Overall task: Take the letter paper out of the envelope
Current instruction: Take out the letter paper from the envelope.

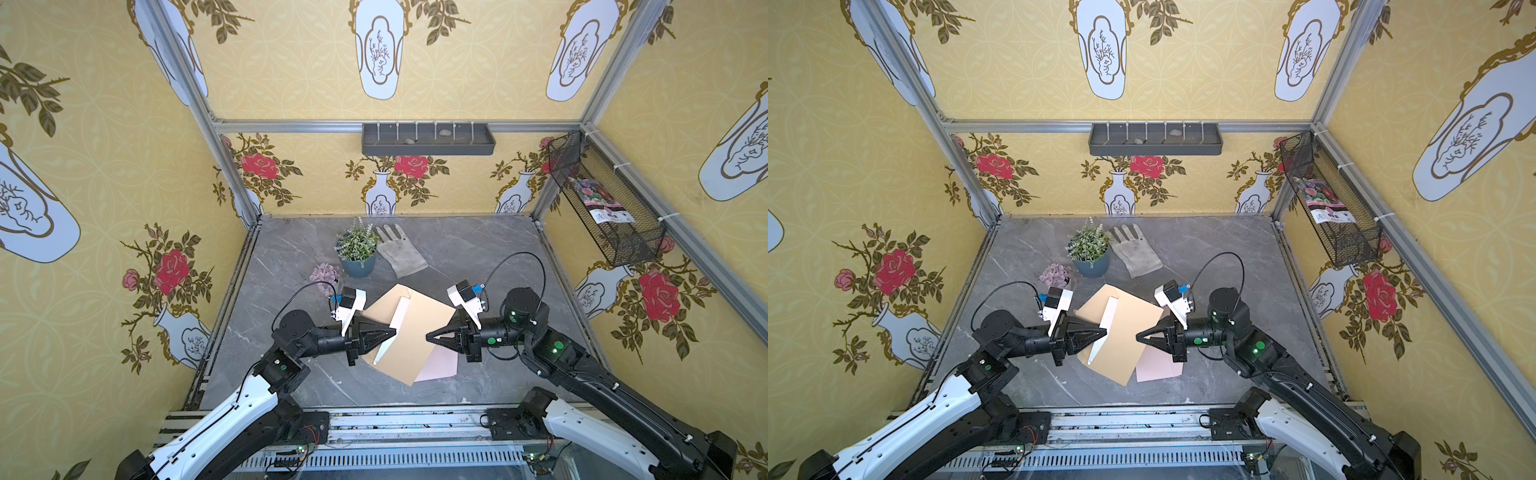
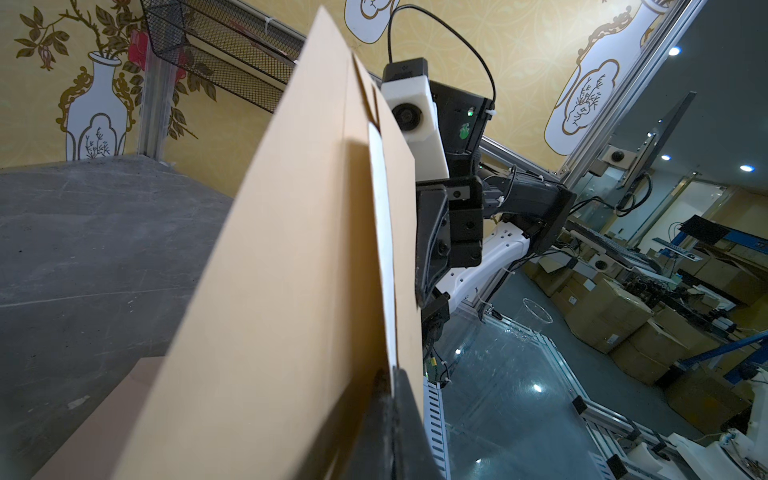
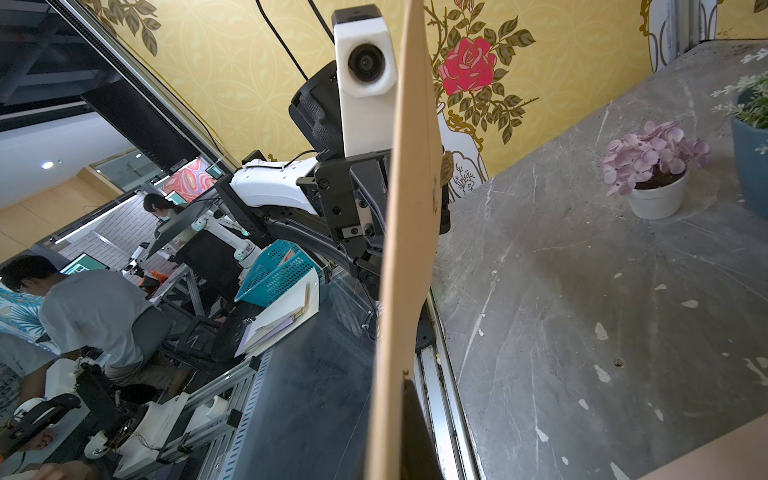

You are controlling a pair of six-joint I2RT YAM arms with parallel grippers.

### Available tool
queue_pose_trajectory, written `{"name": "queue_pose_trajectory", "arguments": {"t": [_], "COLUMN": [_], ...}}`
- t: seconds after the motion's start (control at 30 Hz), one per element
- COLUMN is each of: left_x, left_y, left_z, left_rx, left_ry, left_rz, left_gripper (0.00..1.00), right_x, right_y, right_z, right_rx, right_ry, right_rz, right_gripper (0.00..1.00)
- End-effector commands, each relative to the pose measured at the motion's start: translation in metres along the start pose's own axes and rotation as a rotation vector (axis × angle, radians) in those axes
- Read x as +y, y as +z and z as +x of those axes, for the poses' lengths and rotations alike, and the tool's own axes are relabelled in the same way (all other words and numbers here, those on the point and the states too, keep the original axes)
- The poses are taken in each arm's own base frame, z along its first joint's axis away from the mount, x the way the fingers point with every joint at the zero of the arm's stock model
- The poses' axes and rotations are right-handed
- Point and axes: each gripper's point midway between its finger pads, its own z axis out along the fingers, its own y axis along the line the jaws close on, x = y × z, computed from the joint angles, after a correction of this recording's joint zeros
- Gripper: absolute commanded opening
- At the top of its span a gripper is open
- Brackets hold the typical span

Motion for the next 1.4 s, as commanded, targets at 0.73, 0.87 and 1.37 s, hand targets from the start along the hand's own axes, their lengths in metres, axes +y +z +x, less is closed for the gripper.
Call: {"name": "queue_pose_trajectory", "arguments": {"t": [0.73, 0.87, 1.37], "left_x": [0.007, 0.009, 0.024], "left_y": [-0.003, -0.002, -0.015], "left_z": [-0.002, -0.001, 0.013], "left_rx": [-0.024, -0.019, 0.027], "left_ry": [0.032, 0.027, 0.053], "left_rz": [-0.054, -0.054, -0.189], "left_gripper": [0.00, 0.00, 0.00], "right_x": [-0.019, -0.023, -0.080], "right_y": [-0.014, -0.016, -0.055], "right_z": [0.032, 0.038, 0.037], "right_rx": [0.047, 0.043, -0.054], "right_ry": [0.047, 0.073, 0.220], "right_rz": [0.108, 0.109, 0.338], "right_gripper": [0.00, 0.00, 0.00]}}
